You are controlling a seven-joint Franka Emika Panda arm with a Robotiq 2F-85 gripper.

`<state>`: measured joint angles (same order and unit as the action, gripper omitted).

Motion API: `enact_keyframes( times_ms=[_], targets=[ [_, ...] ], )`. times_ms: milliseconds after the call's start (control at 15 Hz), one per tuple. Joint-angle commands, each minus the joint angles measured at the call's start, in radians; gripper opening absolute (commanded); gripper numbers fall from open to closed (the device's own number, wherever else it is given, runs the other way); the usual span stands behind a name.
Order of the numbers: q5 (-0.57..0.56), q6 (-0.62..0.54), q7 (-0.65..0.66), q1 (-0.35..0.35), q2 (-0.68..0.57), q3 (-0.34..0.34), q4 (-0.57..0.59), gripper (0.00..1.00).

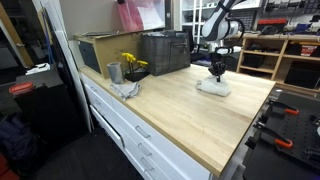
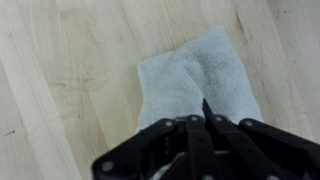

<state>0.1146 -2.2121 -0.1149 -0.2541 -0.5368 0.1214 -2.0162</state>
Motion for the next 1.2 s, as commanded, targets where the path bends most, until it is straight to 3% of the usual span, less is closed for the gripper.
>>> enact_keyframes(
  times_ms=[0,667,1133],
  targets=[
    [-0.091,-0.07,0.11,0.102,0.119,0.016,-0.136,0.01],
    [-0.336,-0.207,0.323,0.38,0.243,-0.083,-0.368,0.01],
    [-0.488,-0.309,0.295,0.474,0.302,-0.152,-0.483,0.01]
  ],
)
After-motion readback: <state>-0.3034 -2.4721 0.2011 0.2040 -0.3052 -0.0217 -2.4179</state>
